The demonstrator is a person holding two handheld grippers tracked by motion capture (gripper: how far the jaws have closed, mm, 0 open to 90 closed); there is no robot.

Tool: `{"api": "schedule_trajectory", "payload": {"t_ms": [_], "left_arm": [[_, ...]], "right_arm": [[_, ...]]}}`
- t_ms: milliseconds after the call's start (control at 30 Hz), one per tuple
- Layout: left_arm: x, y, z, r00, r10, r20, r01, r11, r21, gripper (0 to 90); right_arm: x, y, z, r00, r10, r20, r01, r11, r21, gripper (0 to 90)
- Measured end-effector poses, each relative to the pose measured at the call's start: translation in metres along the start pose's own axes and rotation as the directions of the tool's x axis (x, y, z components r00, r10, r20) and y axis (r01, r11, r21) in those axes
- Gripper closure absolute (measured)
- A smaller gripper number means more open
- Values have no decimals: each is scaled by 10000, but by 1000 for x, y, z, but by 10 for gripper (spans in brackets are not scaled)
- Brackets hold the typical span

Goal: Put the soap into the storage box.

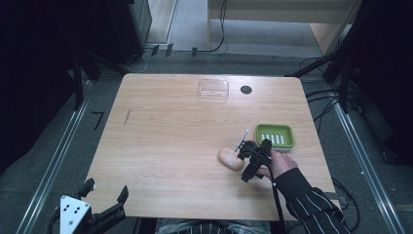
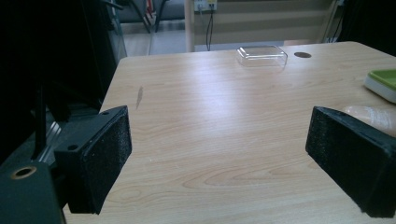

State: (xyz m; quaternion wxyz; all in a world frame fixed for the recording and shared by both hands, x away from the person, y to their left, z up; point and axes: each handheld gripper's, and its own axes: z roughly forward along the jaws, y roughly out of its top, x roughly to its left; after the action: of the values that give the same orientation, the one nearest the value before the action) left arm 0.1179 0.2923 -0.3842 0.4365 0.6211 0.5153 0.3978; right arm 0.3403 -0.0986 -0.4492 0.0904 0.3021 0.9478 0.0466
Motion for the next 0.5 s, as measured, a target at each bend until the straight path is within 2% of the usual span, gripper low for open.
{"api": "schedule_trajectory", "payload": {"t_ms": [267, 400, 500], "left_arm": [[0, 0, 0, 10000, 24, -11, -24, 10000, -2, 72], [0, -1, -1, 10000, -48, -7, 48, 10000, -46, 72], [0, -1, 0, 10000, -23, -22, 23, 10000, -38, 72]], "right_arm": [[-1, 11, 1, 9993, 107, -368, -112, 9998, -142, 1], [-2, 18, 2, 9990, 188, -412, -194, 9997, -127, 1], [-2, 22, 4, 9992, 48, -399, -50, 10000, -49, 1]]}}
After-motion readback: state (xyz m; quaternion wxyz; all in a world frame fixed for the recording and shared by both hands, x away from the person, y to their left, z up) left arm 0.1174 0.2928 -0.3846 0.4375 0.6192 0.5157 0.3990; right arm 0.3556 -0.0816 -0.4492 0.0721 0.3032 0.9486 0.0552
